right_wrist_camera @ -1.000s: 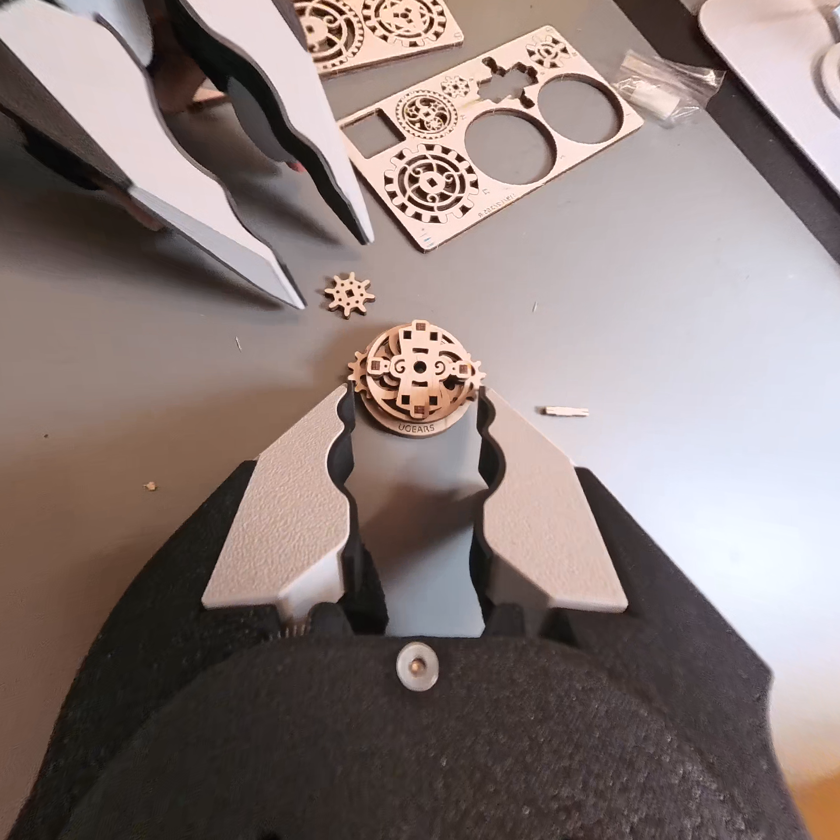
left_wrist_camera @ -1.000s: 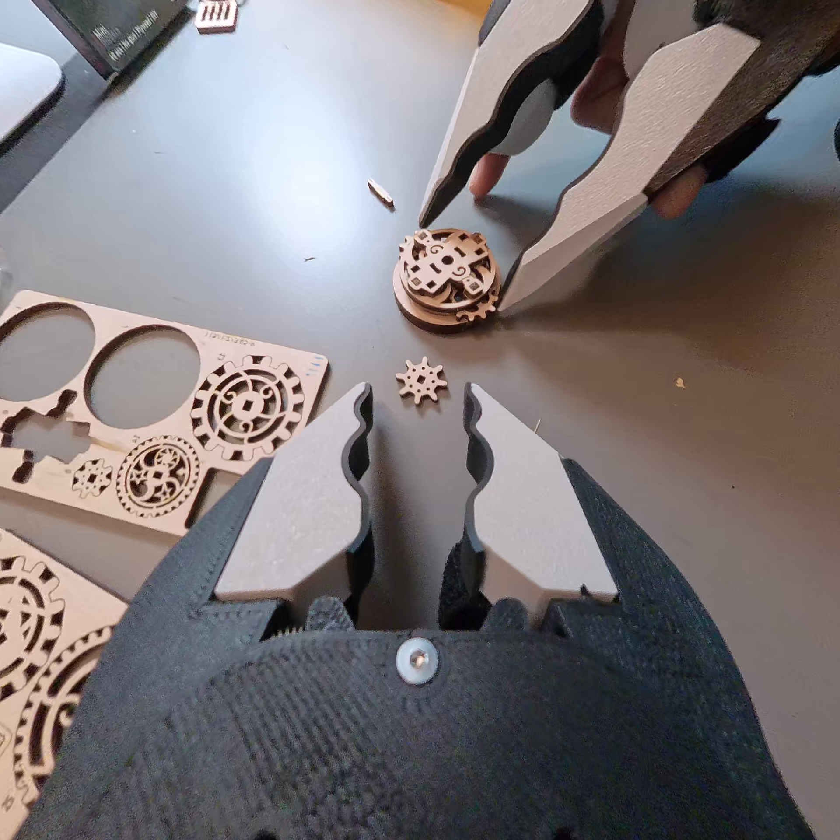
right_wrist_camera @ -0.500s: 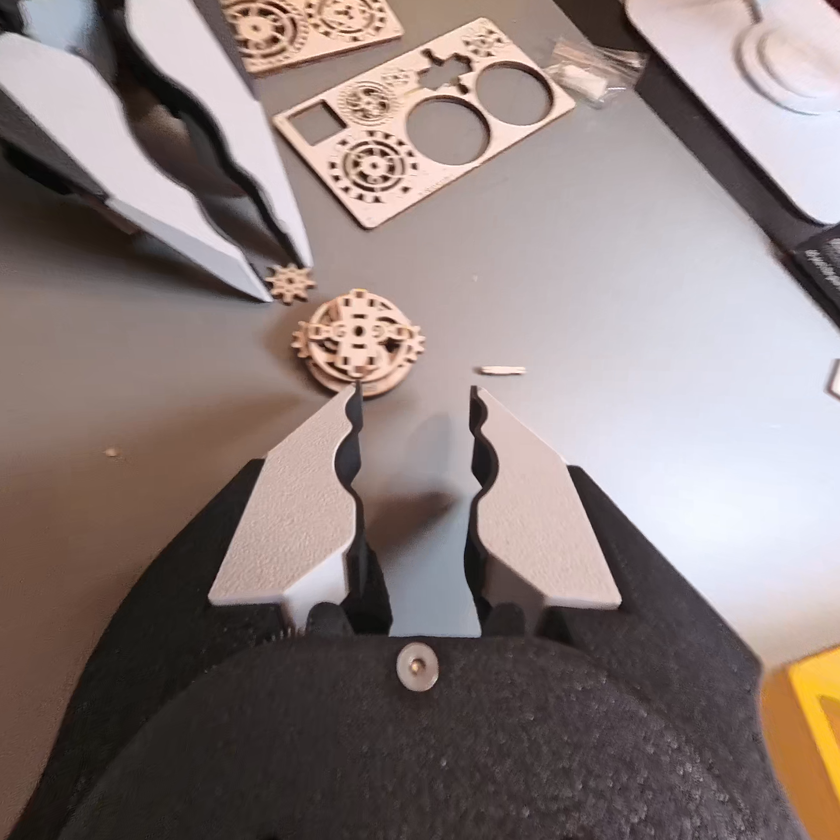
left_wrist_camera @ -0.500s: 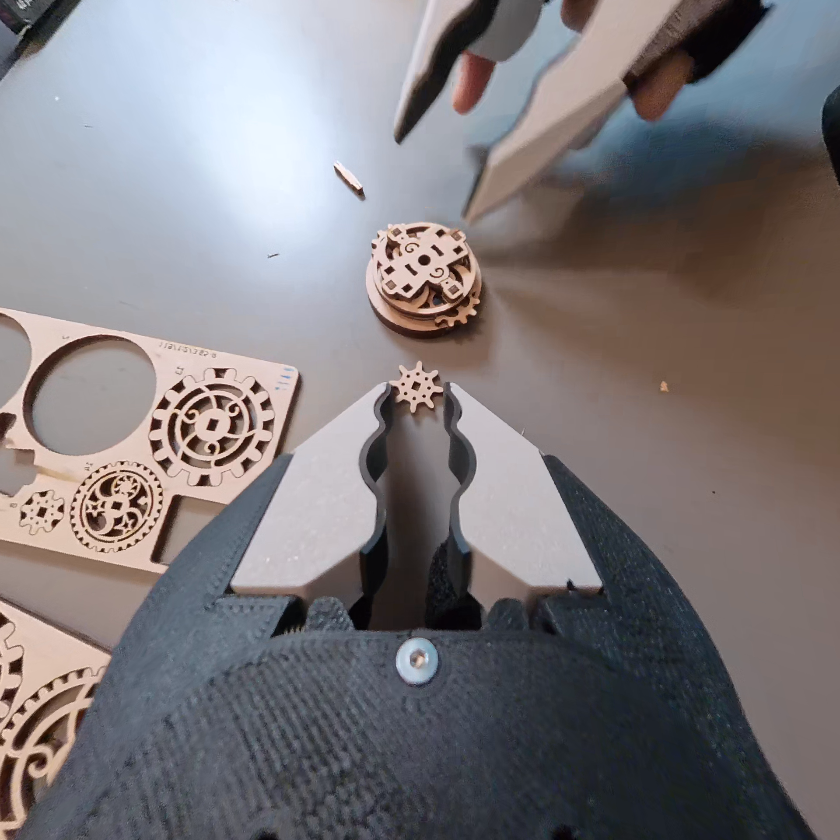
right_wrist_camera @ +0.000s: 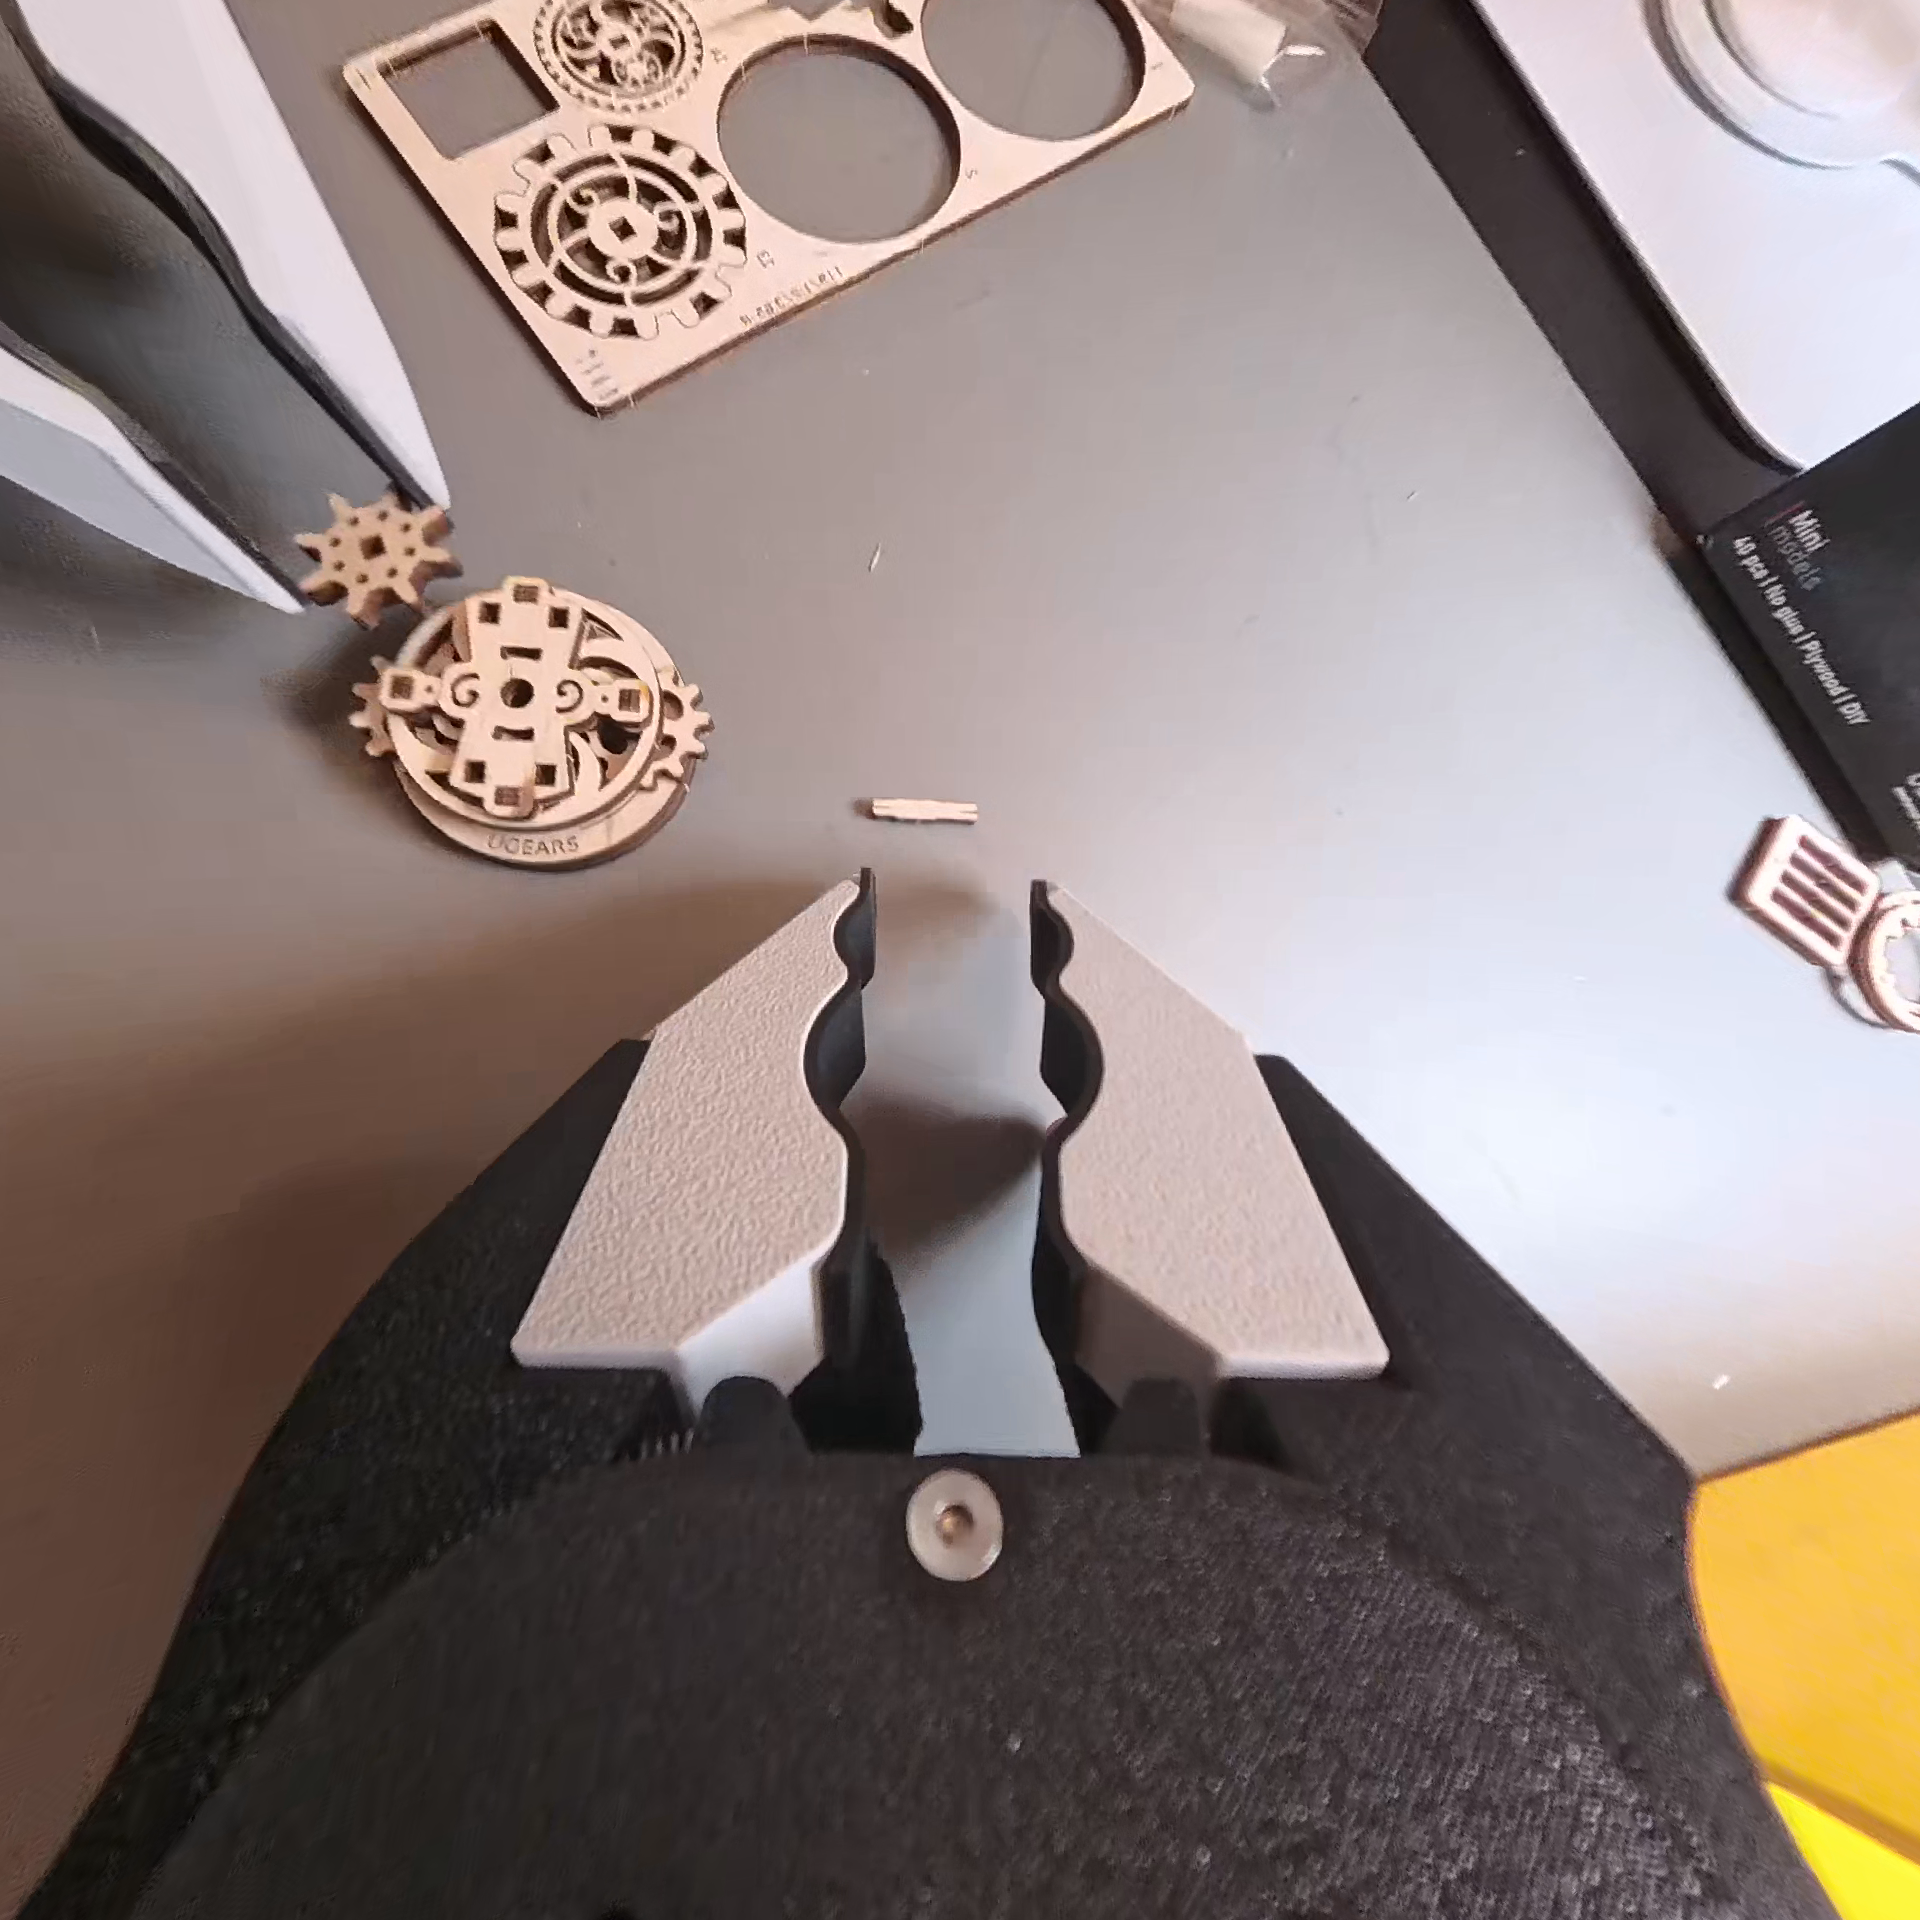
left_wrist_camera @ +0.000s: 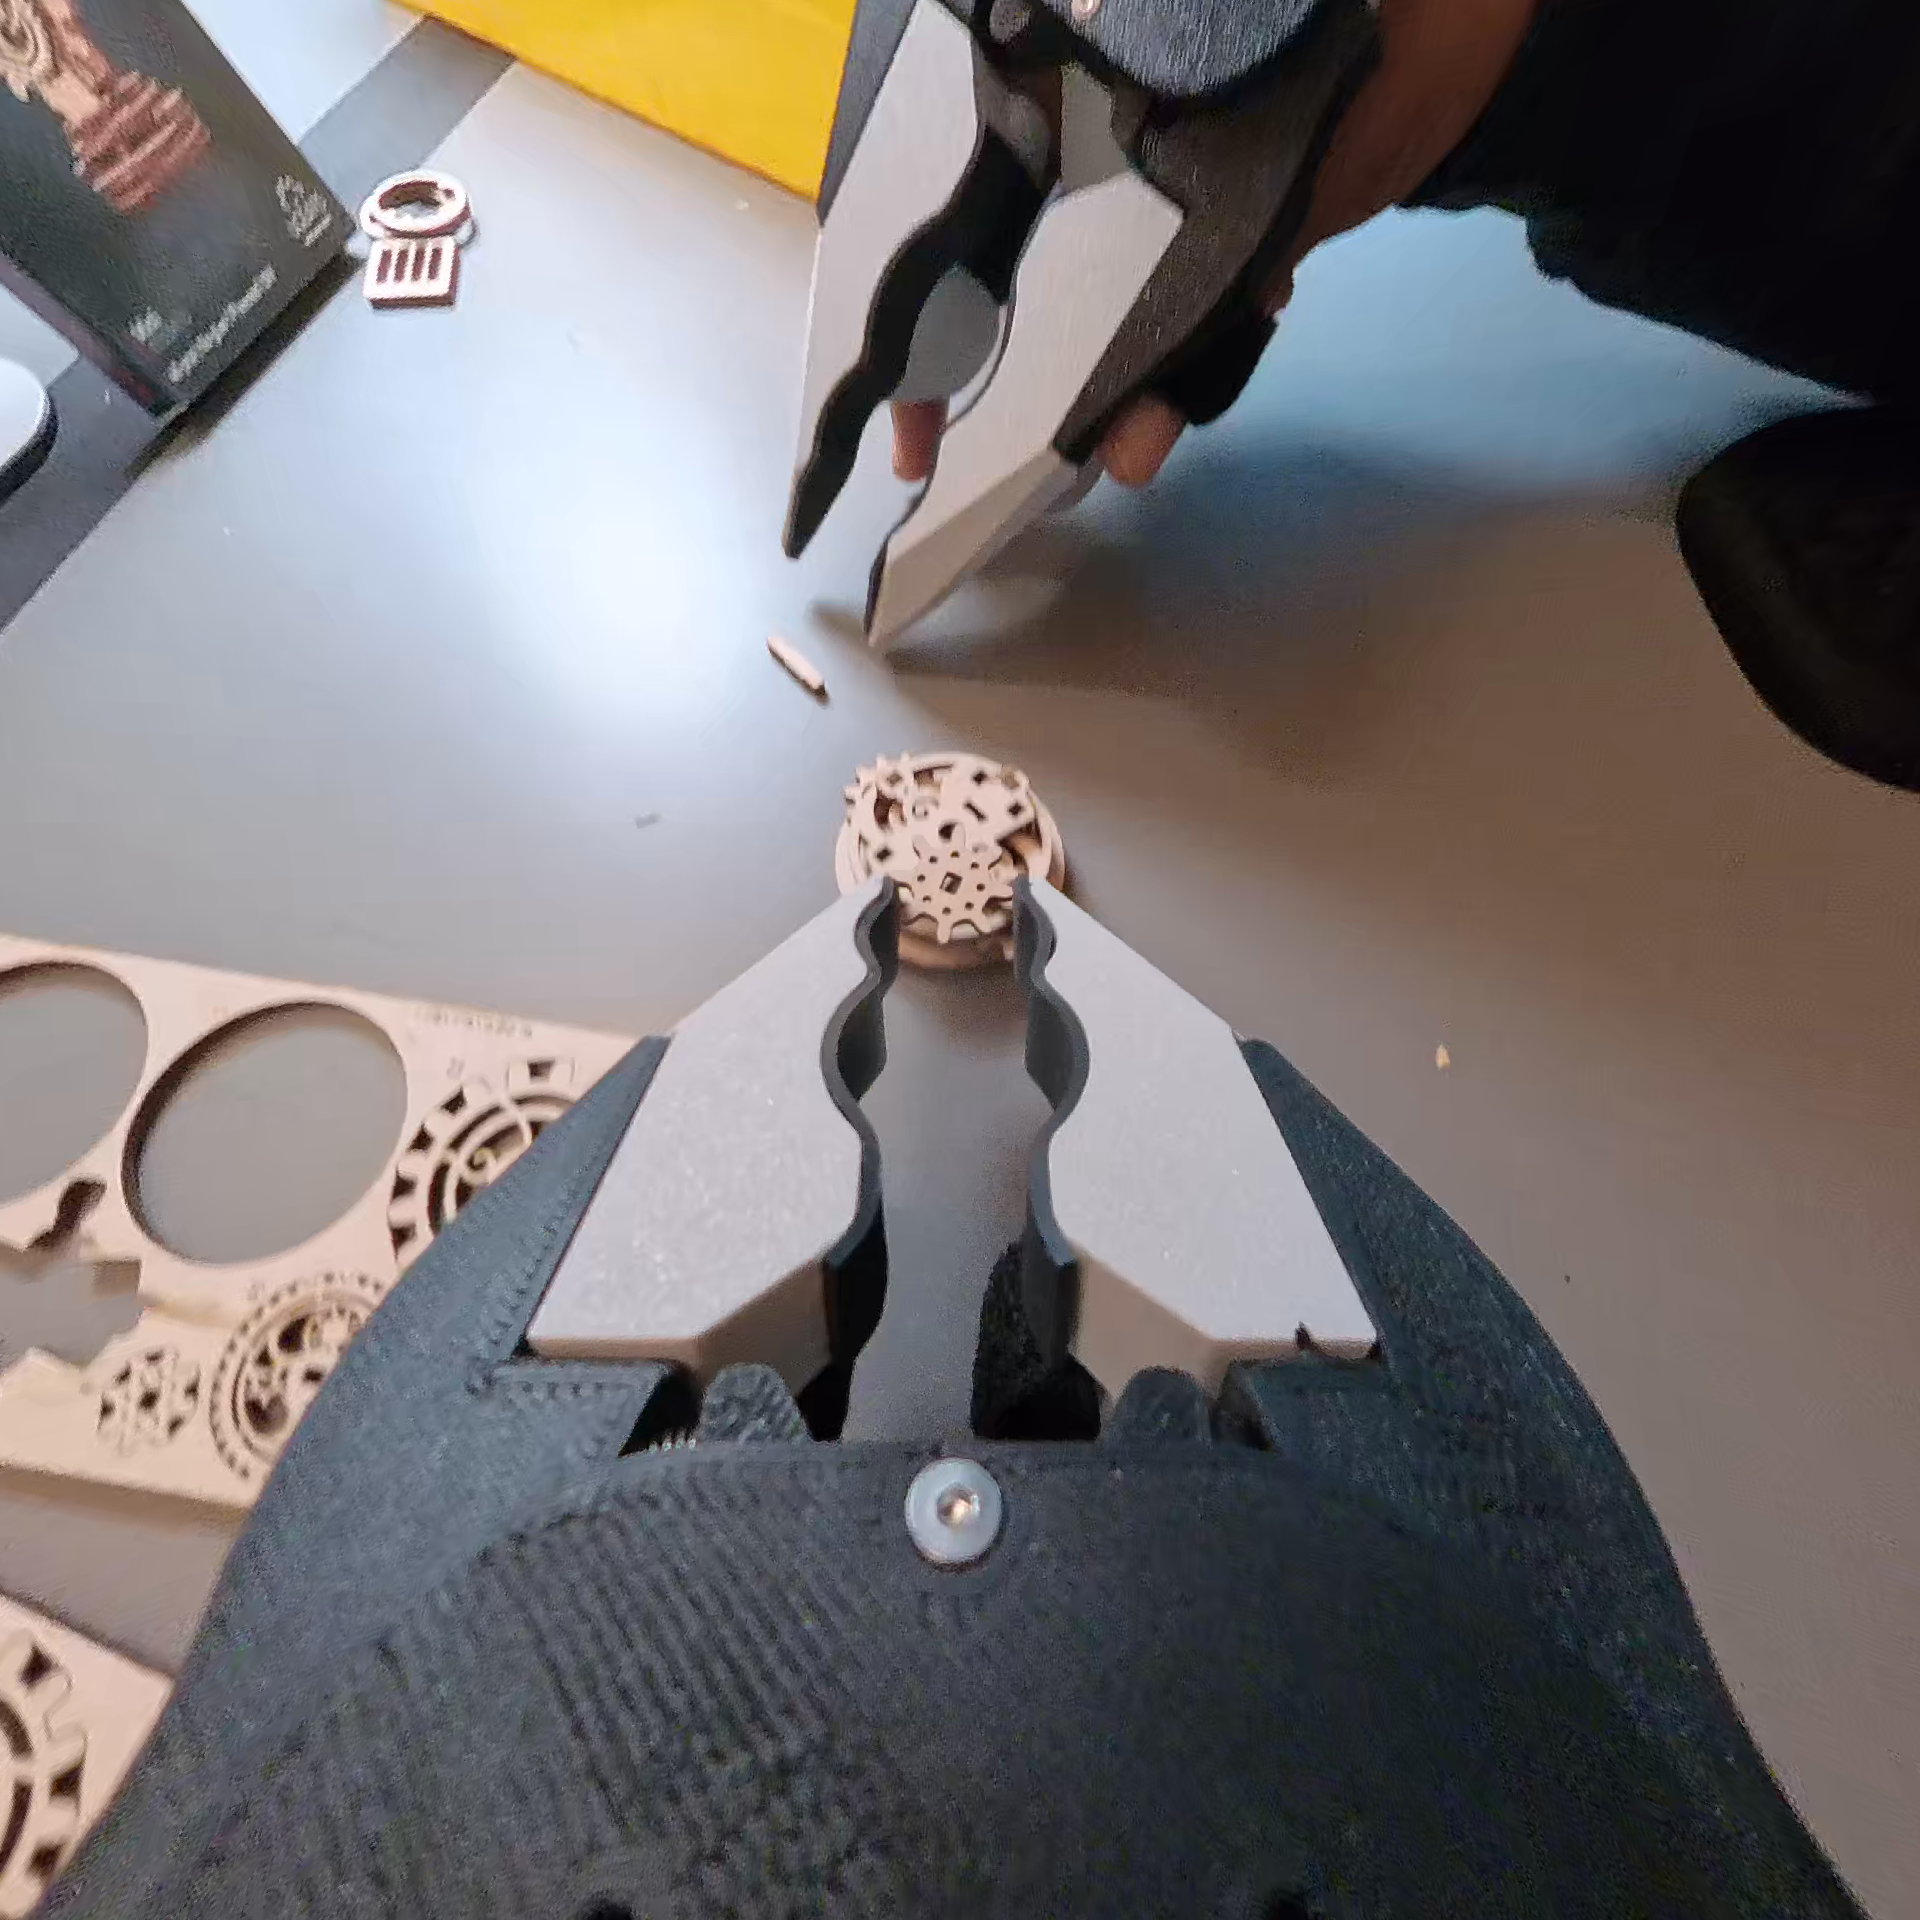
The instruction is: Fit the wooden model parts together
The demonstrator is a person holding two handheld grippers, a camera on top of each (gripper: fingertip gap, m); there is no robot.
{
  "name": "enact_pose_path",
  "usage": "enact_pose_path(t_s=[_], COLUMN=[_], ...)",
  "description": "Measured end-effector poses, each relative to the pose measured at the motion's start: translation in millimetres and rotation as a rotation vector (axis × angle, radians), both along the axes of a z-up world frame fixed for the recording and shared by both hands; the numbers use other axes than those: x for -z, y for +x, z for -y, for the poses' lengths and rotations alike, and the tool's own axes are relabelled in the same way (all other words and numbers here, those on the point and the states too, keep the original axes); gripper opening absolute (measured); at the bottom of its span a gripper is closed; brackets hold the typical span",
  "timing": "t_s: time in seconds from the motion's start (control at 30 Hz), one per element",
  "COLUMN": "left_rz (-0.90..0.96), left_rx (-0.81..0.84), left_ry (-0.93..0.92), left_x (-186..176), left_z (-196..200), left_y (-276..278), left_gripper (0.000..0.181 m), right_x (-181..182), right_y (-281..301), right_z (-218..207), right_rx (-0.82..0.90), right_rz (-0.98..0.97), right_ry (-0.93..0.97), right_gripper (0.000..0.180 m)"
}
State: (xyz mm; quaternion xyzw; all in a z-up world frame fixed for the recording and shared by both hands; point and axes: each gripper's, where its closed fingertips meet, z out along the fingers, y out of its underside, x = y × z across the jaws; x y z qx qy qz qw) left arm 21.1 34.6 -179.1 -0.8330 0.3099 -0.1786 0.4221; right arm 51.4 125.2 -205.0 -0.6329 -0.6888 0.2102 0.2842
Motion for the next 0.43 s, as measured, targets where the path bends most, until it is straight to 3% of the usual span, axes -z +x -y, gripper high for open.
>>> enact_pose_path(t_s=[0.03, 0.43], left_rz=[0.004, -0.030], left_rx=[0.011, 0.049], left_ry=[0.004, -0.028], left_x=[-2, 9], left_z=[-5, -17], left_y=[4, 14], left_gripper=[0.020, 0.022], right_x=[1, 2], right_y=[2, 9], right_z=[-1, 1], right_rx=[0.003, 0.009], right_rz=[0.006, -0.026], right_ry=[0.003, -0.040], right_gripper=[0.028, 0.027])
